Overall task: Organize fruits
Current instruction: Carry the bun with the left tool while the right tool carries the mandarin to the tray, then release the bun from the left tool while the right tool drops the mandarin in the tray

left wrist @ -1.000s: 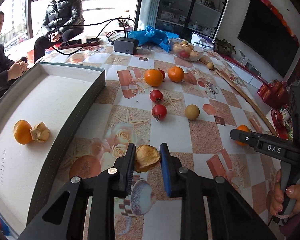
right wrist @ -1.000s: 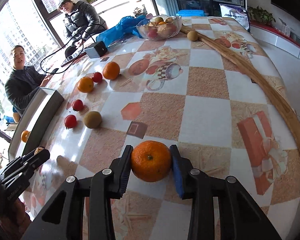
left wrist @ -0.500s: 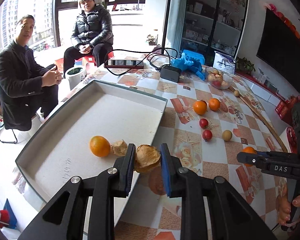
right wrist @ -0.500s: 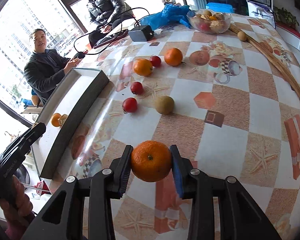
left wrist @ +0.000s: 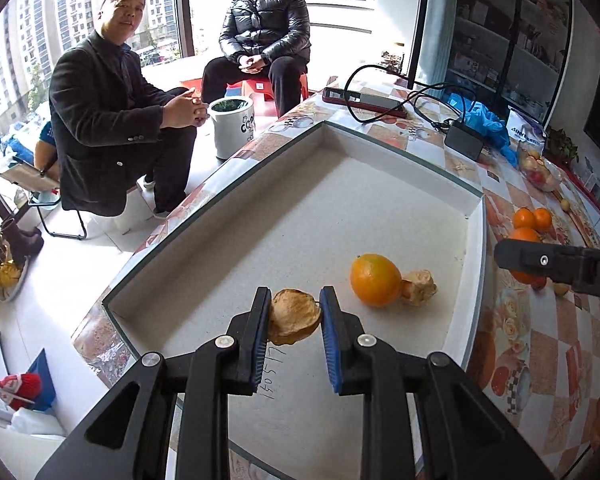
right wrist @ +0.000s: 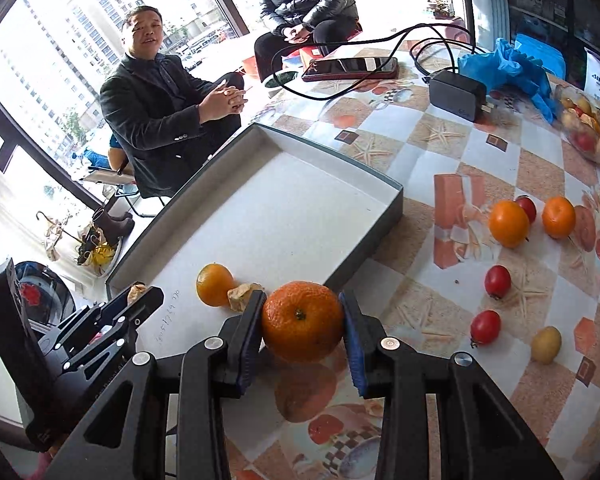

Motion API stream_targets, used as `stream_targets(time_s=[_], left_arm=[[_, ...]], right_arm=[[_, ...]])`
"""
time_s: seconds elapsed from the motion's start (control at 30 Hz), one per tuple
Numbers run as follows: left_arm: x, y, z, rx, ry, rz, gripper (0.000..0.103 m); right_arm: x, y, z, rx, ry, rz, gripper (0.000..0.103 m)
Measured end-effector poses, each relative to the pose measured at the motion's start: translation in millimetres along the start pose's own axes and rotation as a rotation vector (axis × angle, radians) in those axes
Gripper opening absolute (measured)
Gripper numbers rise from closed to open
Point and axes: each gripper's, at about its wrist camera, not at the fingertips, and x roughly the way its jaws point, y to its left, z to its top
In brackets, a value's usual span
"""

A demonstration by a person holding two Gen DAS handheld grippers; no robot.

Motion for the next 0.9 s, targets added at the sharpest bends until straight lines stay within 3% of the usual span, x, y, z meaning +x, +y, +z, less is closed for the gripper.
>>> stream_targets(time_s=[0.23, 0.33, 0.37, 0.43, 0.5, 0.53, 0.7, 0.8, 0.9], left_arm=[[17, -7, -17, -0.016, 0.057, -0.023, 0.028], [14, -18, -26, 0.02, 0.027, 0.008, 0.033], [14, -21, -27, 0.027, 0.023, 0.006, 0.037], [12, -24, -27, 0.029, 0.027, -0.016, 0.071], [3, -26, -24, 0.024, -0.012, -0.011, 0.076], [-3, -27, -22, 0.031, -0.033, -0.004, 0.078], [-30, -38, -6, 0.061, -0.082, -0.011, 0.082], [-41, -54, 2, 0.088, -0.069, -0.079, 0.083], [-49, -83, 4, 0.141, -0.054, -0.168, 0.084]], right_arm=[[32, 23, 5, -0.055, 0.03, -0.032, 0.038], [42, 24, 6, -0.073, 0.044, -0.053, 0.041], [42, 24, 6, -0.078, 0.038, -0.051, 0.052], [37, 24, 7, -0.074, 0.018, -0.02, 0.067], [24, 25, 9, -0.063, -0.018, -0.002, 0.1], [16, 25, 10, -0.059, -0.043, -0.003, 0.103], [-24, -5, 12, 0.007, -0.121, -0.07, 0.103], [-47, -47, 5, 0.096, -0.154, -0.138, 0.103], [-67, -104, -8, 0.215, -0.164, -0.265, 0.103]])
